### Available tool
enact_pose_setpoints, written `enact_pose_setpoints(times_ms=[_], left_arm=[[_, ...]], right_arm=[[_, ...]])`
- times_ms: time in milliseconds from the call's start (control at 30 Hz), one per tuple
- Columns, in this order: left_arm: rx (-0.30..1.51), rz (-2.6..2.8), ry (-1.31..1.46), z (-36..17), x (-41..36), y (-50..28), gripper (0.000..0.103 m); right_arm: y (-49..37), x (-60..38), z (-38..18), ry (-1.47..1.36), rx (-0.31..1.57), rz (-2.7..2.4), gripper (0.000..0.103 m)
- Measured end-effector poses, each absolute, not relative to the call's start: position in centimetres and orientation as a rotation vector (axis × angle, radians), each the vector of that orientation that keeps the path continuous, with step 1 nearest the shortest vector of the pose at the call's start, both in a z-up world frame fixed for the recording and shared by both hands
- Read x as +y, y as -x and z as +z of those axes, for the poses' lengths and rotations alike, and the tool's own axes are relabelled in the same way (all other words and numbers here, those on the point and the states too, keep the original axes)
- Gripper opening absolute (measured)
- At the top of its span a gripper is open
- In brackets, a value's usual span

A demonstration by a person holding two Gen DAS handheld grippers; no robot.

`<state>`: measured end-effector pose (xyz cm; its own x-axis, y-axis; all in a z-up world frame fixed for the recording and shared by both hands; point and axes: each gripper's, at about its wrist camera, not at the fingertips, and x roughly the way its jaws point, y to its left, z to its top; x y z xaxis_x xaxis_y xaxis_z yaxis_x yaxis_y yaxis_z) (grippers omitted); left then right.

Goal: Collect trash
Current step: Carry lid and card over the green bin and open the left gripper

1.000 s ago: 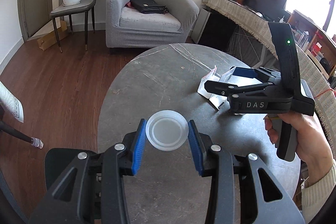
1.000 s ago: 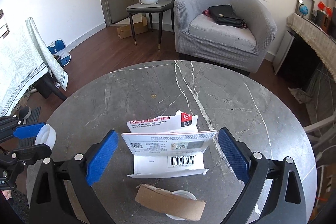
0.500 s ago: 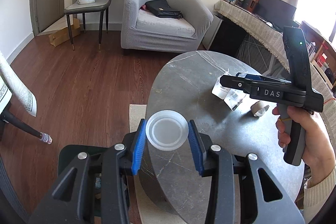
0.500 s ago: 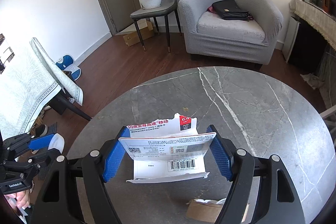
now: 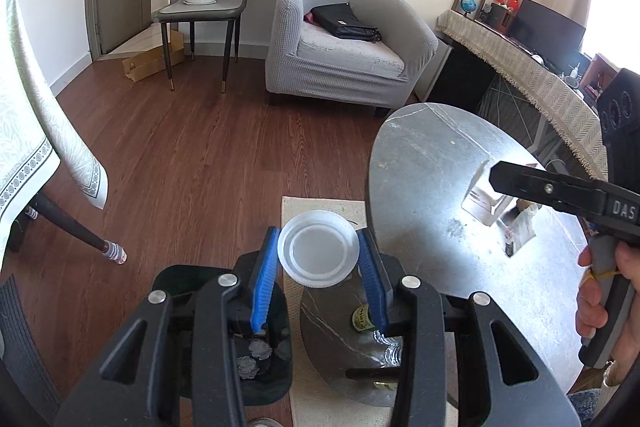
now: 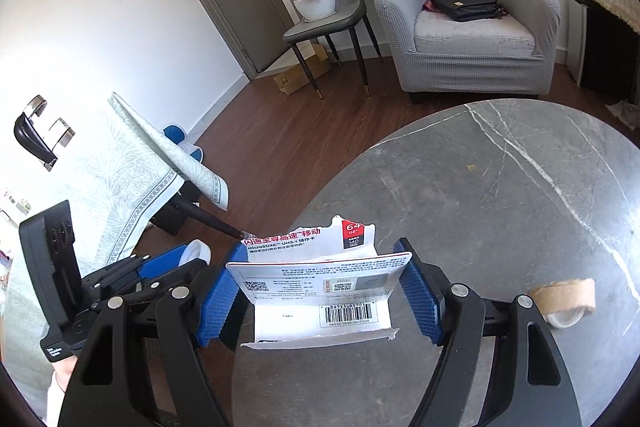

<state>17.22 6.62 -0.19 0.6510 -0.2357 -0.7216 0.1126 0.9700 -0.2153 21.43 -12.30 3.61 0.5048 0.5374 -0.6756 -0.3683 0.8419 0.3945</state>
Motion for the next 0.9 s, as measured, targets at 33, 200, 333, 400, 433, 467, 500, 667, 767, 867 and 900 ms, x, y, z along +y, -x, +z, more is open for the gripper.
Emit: enact_pose_setpoints(times_ms=[33,200,333,400,433,467,500,667,767,867,900], left_arm=[[0.843,-0.19,0.16,-0.4,7.2,-17.1,0.042],[0.875,-0.144,0.161,-1.8,9.8,-16.9,0.042],[0.916,-0.106,0.154,-3.4,11.7,-16.7,0.042],[0.94,-0.088,0.141,-4.4,12.5,-16.6,0.042],[0.955,-0.078,0.135,-4.9,13.0,-16.6,0.042],[0.968,-0.07,0.129,-5.4,13.3,-16.5,0.042],[0.978,-0.062,0.126,-5.9,13.7,-16.5,0.042],[1.042,-0.036,0.11,-8.4,15.2,-16.1,0.042],[1.087,-0.032,0.105,-10.2,15.8,-16.1,0.042],[1.134,-0.026,0.081,-12.0,16.3,-16.2,0.042],[1.149,-0.028,0.079,-12.7,16.5,-16.2,0.042]], right_arm=[[-21.0,-11.8,3.7,-0.212,0.885,0.557,0.076],[-19.3,-9.4,3.8,-0.185,0.882,0.591,0.076],[-19.2,-7.4,3.8,-0.152,0.875,0.617,0.076],[-19.1,-6.4,3.7,-0.146,0.876,0.636,0.076],[-19.0,-5.8,3.7,-0.141,0.875,0.645,0.076],[-19.0,-5.3,3.8,-0.133,0.873,0.653,0.076],[-19.0,-4.7,3.8,-0.125,0.87,0.661,0.076],[-19.0,-2.0,3.7,-0.115,0.868,0.697,0.076],[-19.0,-0.5,3.2,-0.095,0.881,0.707,0.076],[-19.0,1.1,2.7,-0.055,0.89,0.697,0.076],[-19.1,1.5,2.6,-0.049,0.893,0.695,0.076]])
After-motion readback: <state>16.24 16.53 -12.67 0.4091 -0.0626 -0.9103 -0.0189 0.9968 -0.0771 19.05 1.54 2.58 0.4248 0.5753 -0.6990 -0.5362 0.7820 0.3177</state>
